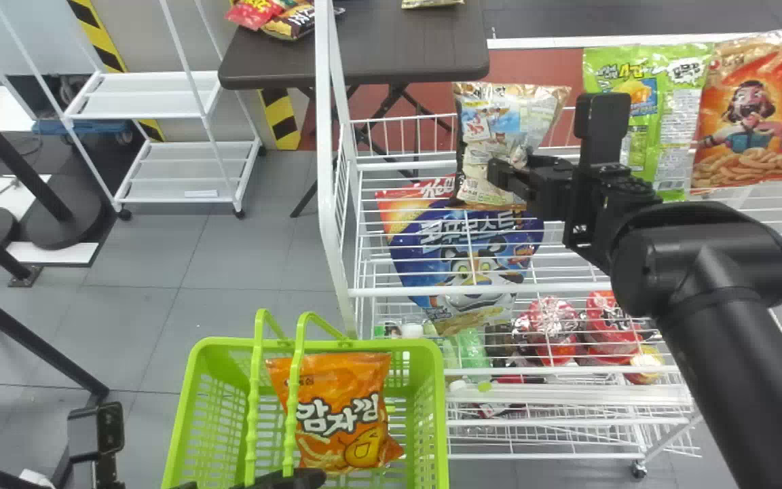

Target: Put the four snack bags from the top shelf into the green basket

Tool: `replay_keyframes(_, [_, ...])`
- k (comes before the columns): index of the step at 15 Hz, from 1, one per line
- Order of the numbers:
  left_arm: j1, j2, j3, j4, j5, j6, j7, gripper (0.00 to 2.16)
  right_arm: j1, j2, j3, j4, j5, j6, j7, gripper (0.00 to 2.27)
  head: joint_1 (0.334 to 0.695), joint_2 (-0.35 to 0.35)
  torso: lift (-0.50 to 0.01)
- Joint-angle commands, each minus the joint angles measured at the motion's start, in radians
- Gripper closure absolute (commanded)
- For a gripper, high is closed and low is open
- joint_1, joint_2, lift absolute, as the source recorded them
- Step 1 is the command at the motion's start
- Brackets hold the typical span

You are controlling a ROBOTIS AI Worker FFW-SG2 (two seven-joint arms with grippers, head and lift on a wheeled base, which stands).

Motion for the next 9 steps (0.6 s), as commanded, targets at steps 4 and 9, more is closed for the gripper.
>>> replay_keyframes(4, [0.000, 0.002, 0.000, 0.003, 0.002, -0.001, -0.010, 2.15, 0.123, -0.009, -0.031, -0.172, -0.004, -0.030, 0.023, 2.26, 0.695, 0.113, 0.000])
replay_keyframes(9, [-0.003, 0.003, 0.000, 0.006, 0.002, -0.001, -0.010, 2.15, 0.439, -0.017, -0.082, -0.638, -0.085, 0.172, 0.047, 2.26, 0.695, 0.114, 0.000])
